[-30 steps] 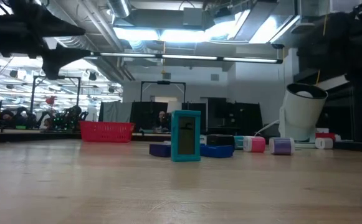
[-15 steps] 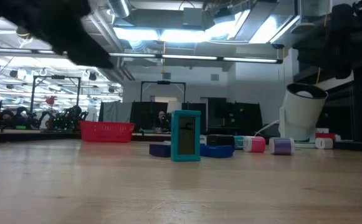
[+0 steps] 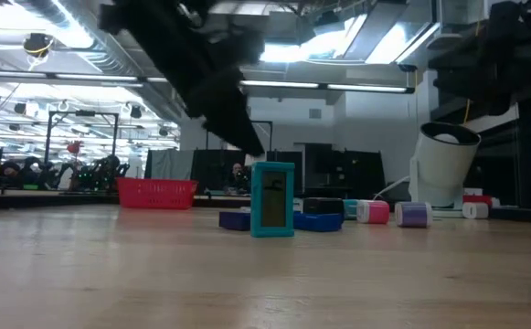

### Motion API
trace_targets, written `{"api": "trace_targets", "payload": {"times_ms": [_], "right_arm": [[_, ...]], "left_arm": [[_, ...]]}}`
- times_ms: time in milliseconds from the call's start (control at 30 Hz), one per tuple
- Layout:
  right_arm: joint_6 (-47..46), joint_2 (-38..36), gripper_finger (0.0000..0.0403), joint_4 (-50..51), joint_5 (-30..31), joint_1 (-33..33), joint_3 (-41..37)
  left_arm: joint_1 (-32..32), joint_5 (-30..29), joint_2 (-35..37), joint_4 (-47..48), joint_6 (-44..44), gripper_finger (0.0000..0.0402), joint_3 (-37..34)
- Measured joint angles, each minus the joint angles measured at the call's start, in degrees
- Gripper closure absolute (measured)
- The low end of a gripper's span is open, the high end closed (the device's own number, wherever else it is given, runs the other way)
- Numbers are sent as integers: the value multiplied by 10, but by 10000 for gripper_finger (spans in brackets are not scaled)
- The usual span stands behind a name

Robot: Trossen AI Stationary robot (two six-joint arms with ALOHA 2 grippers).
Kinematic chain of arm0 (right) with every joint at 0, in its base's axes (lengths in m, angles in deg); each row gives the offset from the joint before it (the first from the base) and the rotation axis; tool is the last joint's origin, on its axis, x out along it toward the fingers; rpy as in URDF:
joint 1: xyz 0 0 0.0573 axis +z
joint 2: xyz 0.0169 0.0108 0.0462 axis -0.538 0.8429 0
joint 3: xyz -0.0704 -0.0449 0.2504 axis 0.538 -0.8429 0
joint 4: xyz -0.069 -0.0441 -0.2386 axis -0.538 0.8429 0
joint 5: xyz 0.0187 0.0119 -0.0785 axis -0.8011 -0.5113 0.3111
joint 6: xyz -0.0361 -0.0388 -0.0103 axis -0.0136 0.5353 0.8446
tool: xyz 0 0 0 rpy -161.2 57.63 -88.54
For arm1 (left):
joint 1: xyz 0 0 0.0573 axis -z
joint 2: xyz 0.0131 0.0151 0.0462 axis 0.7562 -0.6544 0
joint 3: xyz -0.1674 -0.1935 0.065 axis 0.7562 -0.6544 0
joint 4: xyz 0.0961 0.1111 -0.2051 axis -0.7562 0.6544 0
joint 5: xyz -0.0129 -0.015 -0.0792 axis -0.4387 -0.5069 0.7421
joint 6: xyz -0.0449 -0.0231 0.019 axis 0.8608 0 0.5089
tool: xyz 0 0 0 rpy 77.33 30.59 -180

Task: Pick & Place Office items
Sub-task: Put the light blue digital timer into the green bin

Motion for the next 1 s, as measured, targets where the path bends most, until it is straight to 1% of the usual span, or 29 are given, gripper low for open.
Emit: {"api": "trace_targets", "payload": {"times_ms": [100, 200, 367, 467, 533, 600, 700, 767, 867, 1000], "right_arm": [[-4, 0, 155, 0, -9, 0, 0], [-14, 0, 155, 8, -10, 1, 0], [-15, 0, 156, 11, -10, 1, 0], [-16, 0, 156, 11, -10, 1, 0], [-15, 0, 156, 10, -10, 1, 0], [-15, 0, 156, 11, -10, 1, 0], [-16, 0, 156, 11, -14, 1, 0], [-17, 0, 156, 11, -22, 1, 0], [-18, 0, 156, 11, -25, 1, 0], [-19, 0, 156, 9, -25, 1, 0]], "left_arm": [[2, 26, -42, 40, 12, 132, 49], [8, 48, -64, 72, 13, 132, 90], [10, 72, -53, 106, 17, 132, 139], [8, 125, -42, 111, 61, 132, 154], [16, 141, -42, 131, 92, 132, 160], [29, 136, -47, 152, 117, 132, 159], [52, 92, -54, 185, 152, 132, 158], [62, 67, -55, 182, 169, 132, 159], [70, 44, -55, 177, 187, 132, 159], [74, 31, -62, 170, 192, 132, 159]]}}
